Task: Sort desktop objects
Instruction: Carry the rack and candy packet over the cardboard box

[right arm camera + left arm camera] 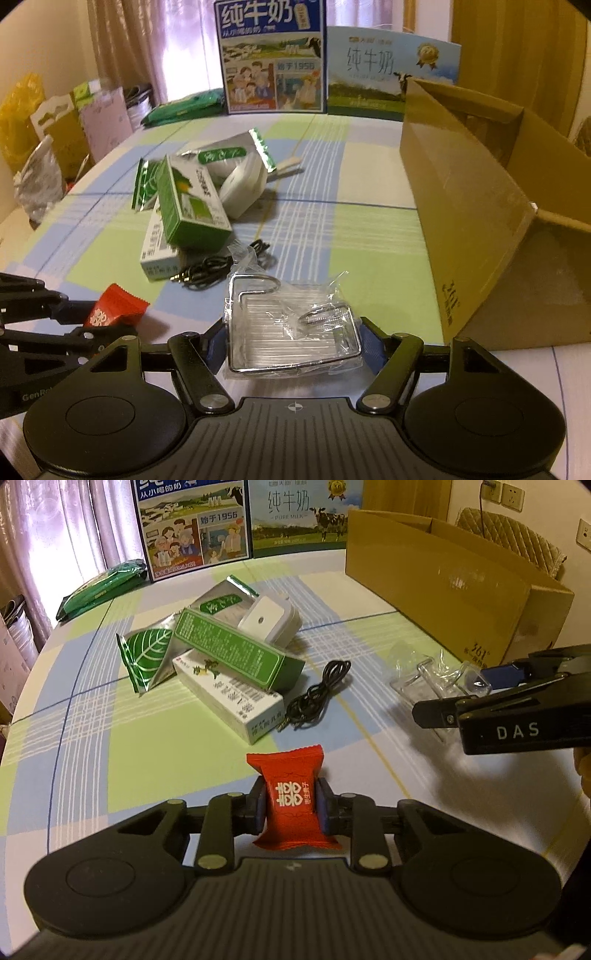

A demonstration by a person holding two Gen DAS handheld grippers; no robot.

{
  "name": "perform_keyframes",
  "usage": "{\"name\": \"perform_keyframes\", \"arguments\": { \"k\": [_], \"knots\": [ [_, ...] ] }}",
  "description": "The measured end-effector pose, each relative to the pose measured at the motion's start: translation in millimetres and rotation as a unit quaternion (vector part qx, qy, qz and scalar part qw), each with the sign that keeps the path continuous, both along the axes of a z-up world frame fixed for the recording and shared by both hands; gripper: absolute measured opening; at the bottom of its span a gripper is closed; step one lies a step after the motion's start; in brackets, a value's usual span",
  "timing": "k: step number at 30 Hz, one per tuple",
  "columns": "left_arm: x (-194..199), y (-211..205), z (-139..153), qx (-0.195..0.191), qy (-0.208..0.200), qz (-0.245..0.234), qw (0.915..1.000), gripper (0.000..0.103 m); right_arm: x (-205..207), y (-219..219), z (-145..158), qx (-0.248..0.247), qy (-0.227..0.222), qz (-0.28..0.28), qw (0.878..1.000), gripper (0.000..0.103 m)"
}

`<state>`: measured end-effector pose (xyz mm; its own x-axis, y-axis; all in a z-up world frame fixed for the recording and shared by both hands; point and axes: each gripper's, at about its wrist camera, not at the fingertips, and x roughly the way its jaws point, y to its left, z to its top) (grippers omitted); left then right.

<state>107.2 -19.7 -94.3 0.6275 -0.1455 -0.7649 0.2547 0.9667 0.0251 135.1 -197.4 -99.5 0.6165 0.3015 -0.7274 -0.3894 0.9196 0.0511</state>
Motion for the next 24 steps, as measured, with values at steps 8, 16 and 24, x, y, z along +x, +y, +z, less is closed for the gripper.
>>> {"name": "perform_keyframes", "arguments": {
  "k": [8,16,24],
  "knots": [
    [-9.5,-11.7,25.9,-0.024,-0.014,0.016,0.9995,0.022,-15.6,-8.2,27.7,0.027,-0.019,-0.031,0.999,0.067],
    [-26.8,-31.6,63.3,-0.034,-0.031,0.016,0.9988,0.022,-34.5,-39.1,77.9,0.041,-0.051,-0.056,0.996,0.068],
    [-27.2,-64.8,98.3,-0.029,-0.055,-0.008,0.9980,0.022,-39.4,-78.2,115.6,0.049,-0.082,-0.086,0.992,0.068]
  ]
}}
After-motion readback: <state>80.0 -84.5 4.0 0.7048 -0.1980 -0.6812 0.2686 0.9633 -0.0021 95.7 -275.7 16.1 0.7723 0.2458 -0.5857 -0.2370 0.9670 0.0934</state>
